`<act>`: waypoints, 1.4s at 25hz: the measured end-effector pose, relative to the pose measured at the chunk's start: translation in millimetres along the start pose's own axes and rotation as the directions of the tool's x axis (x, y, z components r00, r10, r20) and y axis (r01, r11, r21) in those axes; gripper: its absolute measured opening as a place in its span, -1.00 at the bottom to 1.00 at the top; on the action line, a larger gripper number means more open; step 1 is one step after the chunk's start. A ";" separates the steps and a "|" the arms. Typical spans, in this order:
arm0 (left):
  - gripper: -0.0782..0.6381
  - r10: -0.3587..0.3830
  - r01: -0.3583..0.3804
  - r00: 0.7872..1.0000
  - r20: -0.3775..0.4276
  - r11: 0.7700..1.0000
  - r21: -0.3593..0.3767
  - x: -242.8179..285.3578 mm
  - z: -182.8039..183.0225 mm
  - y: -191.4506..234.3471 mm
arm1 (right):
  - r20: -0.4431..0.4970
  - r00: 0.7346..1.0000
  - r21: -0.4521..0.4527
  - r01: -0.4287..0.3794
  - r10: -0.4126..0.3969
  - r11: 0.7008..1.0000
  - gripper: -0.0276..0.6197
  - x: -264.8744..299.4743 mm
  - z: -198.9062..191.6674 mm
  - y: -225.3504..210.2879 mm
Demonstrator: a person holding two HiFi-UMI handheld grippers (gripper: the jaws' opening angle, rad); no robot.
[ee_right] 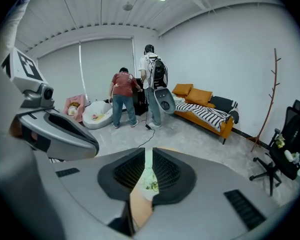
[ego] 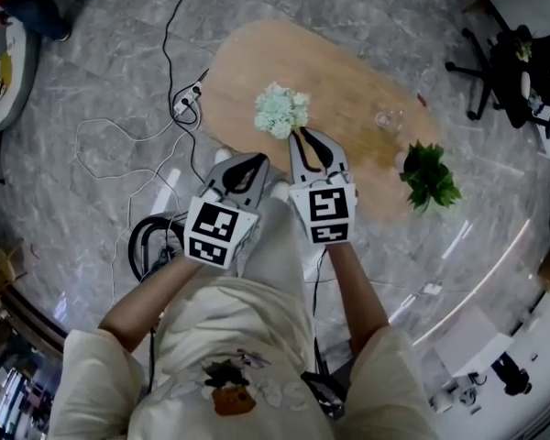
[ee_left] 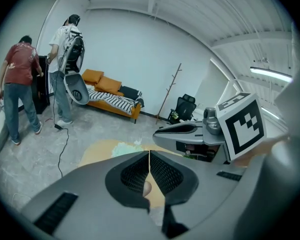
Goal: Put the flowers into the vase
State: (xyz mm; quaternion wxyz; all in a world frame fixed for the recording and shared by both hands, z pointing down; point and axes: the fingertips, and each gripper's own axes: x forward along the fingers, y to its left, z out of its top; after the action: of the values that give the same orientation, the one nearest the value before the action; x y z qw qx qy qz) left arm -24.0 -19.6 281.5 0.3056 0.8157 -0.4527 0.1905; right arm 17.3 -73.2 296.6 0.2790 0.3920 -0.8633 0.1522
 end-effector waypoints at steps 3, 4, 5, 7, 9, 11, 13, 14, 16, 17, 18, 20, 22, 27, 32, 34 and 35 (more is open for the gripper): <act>-0.74 -0.001 0.000 1.000 0.007 1.000 0.029 -16.7 17.9 -3.8 | 0.043 0.999 -0.017 -0.008 0.008 1.000 -0.76 -7.9 22.4 9.4; -0.74 0.001 -0.002 1.000 0.010 0.999 0.038 -24.3 21.4 -7.3 | 0.053 0.998 -0.018 -0.016 0.017 1.000 -0.76 -12.9 26.8 14.2; -0.74 0.002 -0.003 1.000 0.015 0.999 0.046 -31.1 25.4 -11.1 | 0.062 0.998 -0.014 -0.025 0.026 1.000 -0.76 -17.9 30.0 18.3; -0.74 0.003 -0.004 1.000 0.028 0.999 0.050 -41.0 32.5 -17.4 | 0.075 0.996 -0.005 -0.039 0.039 0.999 -0.76 -28.1 35.2 23.5; -0.74 0.007 -0.008 0.999 0.037 0.999 0.031 -47.7 36.7 -21.6 | 0.086 0.995 -0.008 -0.048 0.048 0.999 -0.76 -38.3 39.9 26.5; -0.74 0.013 -0.013 0.999 0.050 1.000 0.004 -54.2 41.4 -22.9 | 0.092 0.994 -0.006 -0.058 0.058 0.998 -0.76 -47.3 42.9 29.9; -0.74 0.026 -0.024 0.997 0.071 0.999 -0.027 -63.2 47.8 -21.1 | 0.095 0.993 0.019 -0.071 0.069 0.997 -0.76 -57.2 44.0 35.5; -0.74 0.035 -0.031 0.996 0.083 0.999 -0.044 -68.9 51.0 -20.2 | 0.098 0.992 0.034 -0.078 0.074 0.996 -0.76 -63.4 44.9 38.7; -0.74 0.050 -0.044 0.993 0.105 0.997 -0.058 -80.2 58.7 -20.6 | 0.114 0.990 0.054 -0.084 0.077 0.995 -0.76 -77.4 49.1 43.3; -0.74 0.055 -0.049 0.992 0.116 0.997 -0.054 -85.0 62.8 -22.7 | 0.124 0.989 0.059 -0.087 0.079 0.994 -0.76 -84.8 52.0 44.3; -0.74 0.057 -0.052 0.990 0.125 0.998 -0.045 -89.0 66.1 -26.1 | 0.134 0.987 0.064 -0.092 0.083 0.994 -0.76 -92.5 54.3 45.0; -0.74 0.060 -0.056 0.989 0.138 0.998 -0.031 -95.7 68.0 -35.1 | 0.151 0.984 0.085 -0.106 0.092 0.991 -0.76 -107.9 55.0 46.9; -0.74 0.068 -0.063 0.987 0.148 0.997 -0.036 -102.7 66.0 -43.0 | 0.167 0.981 0.107 -0.116 0.098 0.987 -0.76 -122.1 53.3 50.6; -0.74 0.085 -0.075 0.979 0.188 0.995 -0.060 -119.1 69.5 -57.9 | 0.196 0.972 0.104 -0.150 0.128 0.983 -0.76 -144.1 55.8 66.4; -0.74 0.077 -0.067 0.981 0.178 0.996 -0.059 -122.5 56.4 -80.5 | 0.219 0.958 0.086 -0.206 0.183 0.975 -0.76 -168.9 54.6 79.7; -0.74 0.086 -0.073 0.979 0.183 0.994 -0.081 -125.3 49.3 -86.6 | 0.211 0.956 0.083 -0.227 0.205 0.970 -0.76 -182.2 47.9 84.4; -0.74 0.094 -0.079 0.978 0.187 0.993 -0.088 -128.7 46.7 -88.8 | 0.215 0.955 0.080 -0.227 0.206 0.971 -0.76 -189.2 45.6 86.7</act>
State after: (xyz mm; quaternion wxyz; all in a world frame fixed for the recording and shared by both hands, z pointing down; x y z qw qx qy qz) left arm -13.0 64.9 142.4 0.2847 0.7968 -0.5223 0.1060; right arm 36.4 72.9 142.7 0.1495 0.3224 -0.9162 0.1852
